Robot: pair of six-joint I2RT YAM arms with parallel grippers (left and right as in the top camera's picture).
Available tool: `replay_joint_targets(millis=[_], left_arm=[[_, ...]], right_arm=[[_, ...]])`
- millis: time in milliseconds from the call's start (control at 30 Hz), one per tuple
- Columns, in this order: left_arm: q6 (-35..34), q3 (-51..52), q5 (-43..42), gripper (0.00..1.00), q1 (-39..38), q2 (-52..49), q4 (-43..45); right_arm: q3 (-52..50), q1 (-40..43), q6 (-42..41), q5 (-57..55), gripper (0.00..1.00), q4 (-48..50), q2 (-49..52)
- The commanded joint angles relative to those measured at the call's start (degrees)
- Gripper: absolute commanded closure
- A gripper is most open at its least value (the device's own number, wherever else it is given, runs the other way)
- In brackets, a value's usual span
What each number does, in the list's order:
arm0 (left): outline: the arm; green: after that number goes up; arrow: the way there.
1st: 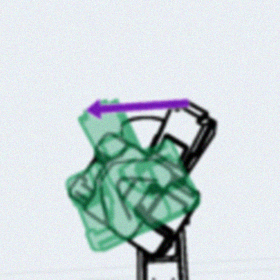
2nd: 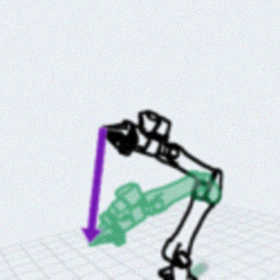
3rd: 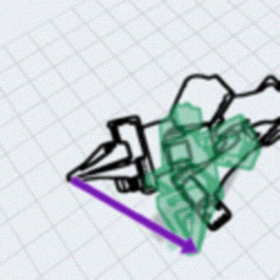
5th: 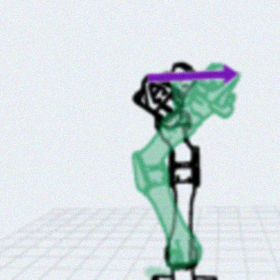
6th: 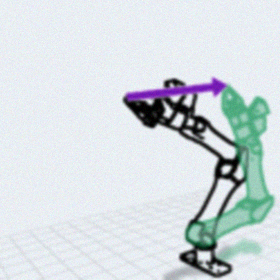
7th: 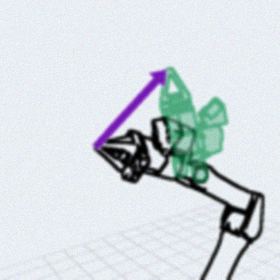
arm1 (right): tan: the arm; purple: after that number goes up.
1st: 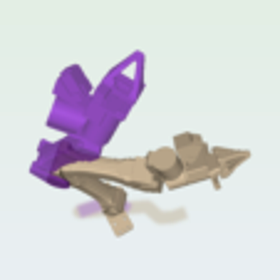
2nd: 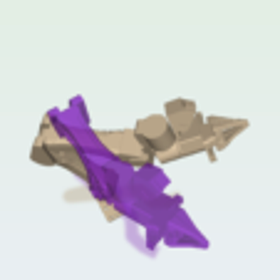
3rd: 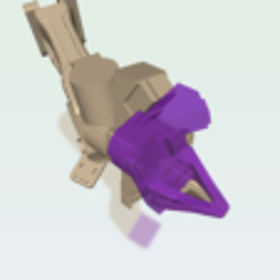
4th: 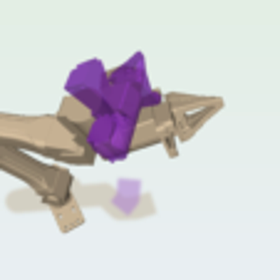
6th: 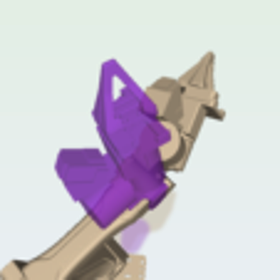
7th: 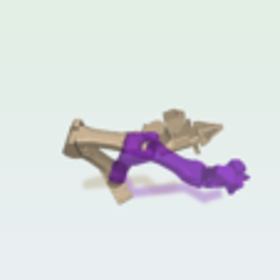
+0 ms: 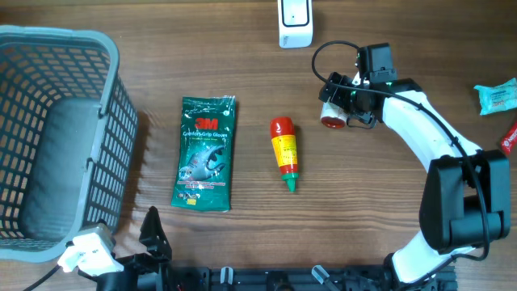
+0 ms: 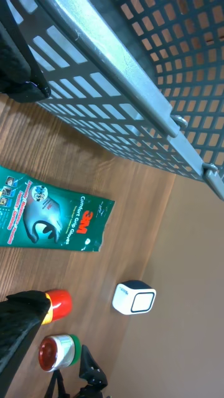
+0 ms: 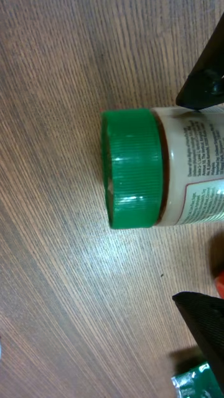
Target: Scan the item barcode
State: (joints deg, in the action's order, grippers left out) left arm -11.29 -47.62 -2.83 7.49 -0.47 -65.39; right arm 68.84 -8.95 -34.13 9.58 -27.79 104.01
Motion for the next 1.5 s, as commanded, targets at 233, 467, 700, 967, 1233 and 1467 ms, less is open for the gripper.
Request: replay_joint_targets(millis=[233,467,700,967,1233,1467], left_arm=[[-0.3,0.0,0.2,0.00,-0.2,0.2,0.2],[-0.3,0.0,0.2,0.00,-0.2,0.2,0.2],[-0.3,0.0,0.2,0.00,-0.2,0.2,0.2],[-0.3,0.0,0.2,0.00,-0.2,0.2,0.2],[-0.3,0.0,0.2,0.00,-0.2,0.2,0.2],[-0.3,0.0,0.2,0.00,-0.2,0.2,0.2]], right_arm=[[1.2,-5.2,2.8,-6.6,0.18,-4.7,5.1],[1.3,-6.0,-3.6,-18.9,0.35,-5.0,7.8],[4.1,-6.0,-3.4,-16.7,0.04,-7.4,7.2],[14.1,-5.8,-8.0,-17.3,0.00,-19.4,7.1],[12.9,-1.5,-30.8,-17.3,0.00,-23.4,7.1],[7.1,-0.8,-31.8,-16.9,0.02,-11.9,7.2]])
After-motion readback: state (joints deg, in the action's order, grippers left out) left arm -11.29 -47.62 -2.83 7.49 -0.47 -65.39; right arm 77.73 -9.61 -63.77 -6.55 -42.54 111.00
